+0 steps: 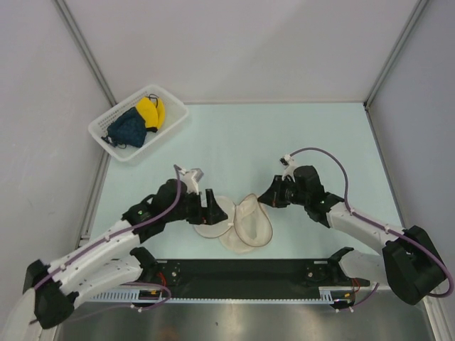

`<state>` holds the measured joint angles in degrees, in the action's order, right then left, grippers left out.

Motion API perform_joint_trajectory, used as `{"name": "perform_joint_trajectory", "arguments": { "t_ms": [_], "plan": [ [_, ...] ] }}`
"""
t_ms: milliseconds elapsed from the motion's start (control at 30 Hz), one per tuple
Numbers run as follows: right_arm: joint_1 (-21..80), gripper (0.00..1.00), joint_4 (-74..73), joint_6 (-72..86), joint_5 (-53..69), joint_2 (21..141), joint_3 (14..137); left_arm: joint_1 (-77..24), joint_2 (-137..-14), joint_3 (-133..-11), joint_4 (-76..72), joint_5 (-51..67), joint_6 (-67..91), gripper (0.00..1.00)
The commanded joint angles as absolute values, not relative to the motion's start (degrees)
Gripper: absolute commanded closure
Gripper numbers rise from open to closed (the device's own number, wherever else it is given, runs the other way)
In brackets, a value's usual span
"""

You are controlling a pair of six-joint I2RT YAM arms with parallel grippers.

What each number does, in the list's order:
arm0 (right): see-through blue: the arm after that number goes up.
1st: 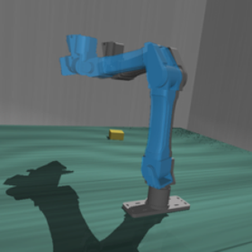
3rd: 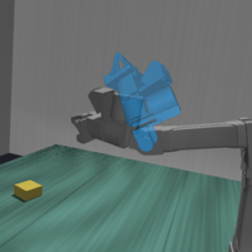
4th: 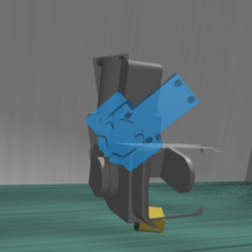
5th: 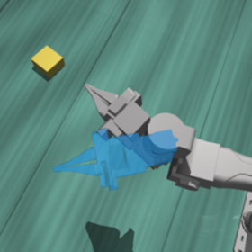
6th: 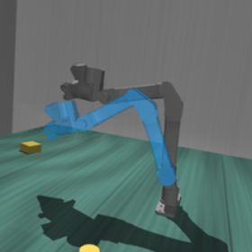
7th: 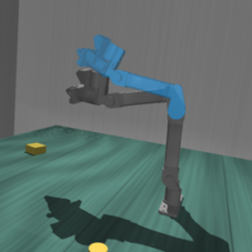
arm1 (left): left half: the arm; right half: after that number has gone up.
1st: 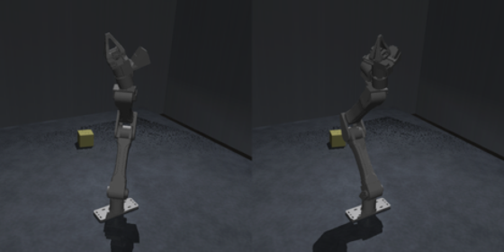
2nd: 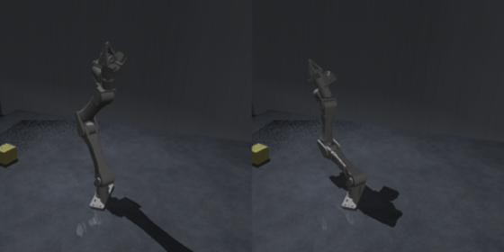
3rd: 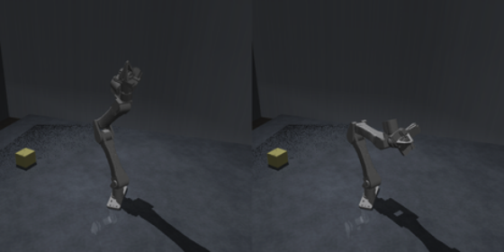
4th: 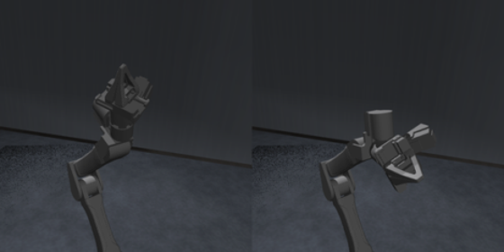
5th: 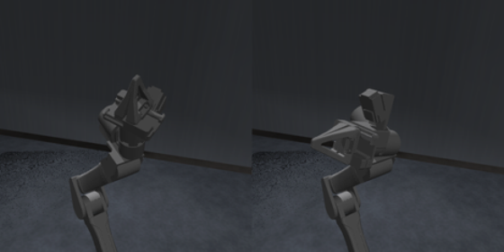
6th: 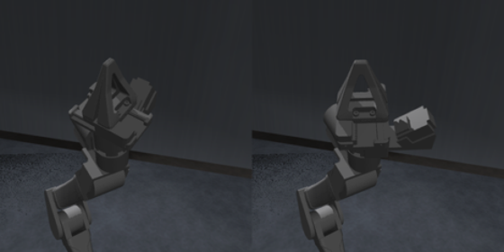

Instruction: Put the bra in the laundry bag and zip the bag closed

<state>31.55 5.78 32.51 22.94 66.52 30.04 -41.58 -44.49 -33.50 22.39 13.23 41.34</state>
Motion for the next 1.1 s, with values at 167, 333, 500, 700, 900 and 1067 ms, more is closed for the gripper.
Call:
{"name": "perform_joint_trajectory", "arguments": {
  "t_ms": [167, 333, 500, 700, 900, 1067],
  "plan": [
    [34.1, 0.99, -3.5, 29.3, 12.6, 64.4, 32.3, -47.2, -53.6, -39.2, 21.6, 1.4, 36.9, 0.14],
    [34.5, 0.97, -10.0, 27.4, 9.6, 60.2, 34.7, -47.2, -54.9, -40.3, 21.0, 1.6, 33.8, 0.15],
    [34.5, 0.73, -13.2, 27.2, 8.8, 57.9, 34.8, -47.4, -60.2, -41.3, 18.6, 6.8, 33.3, 0.14],
    [35.9, 0.49, -17.6, 26.5, 7.6, 57.5, 35.2, -51.8, -70.5, -43.2, 17.6, 4.4, 33.2, 0.25],
    [39.9, 0.49, -16.4, 27.9, 5.4, 57.8, 32.4, -53.3, -78.8, -46.0, 16.7, 0.1, 34.0, 0.35],
    [41.2, 0.50, -16.6, 28.0, 2.9, 57.3, 31.0, -53.3, -81.5, -46.2, 13.1, 0.9, 34.7, 0.30]
  ]
}}
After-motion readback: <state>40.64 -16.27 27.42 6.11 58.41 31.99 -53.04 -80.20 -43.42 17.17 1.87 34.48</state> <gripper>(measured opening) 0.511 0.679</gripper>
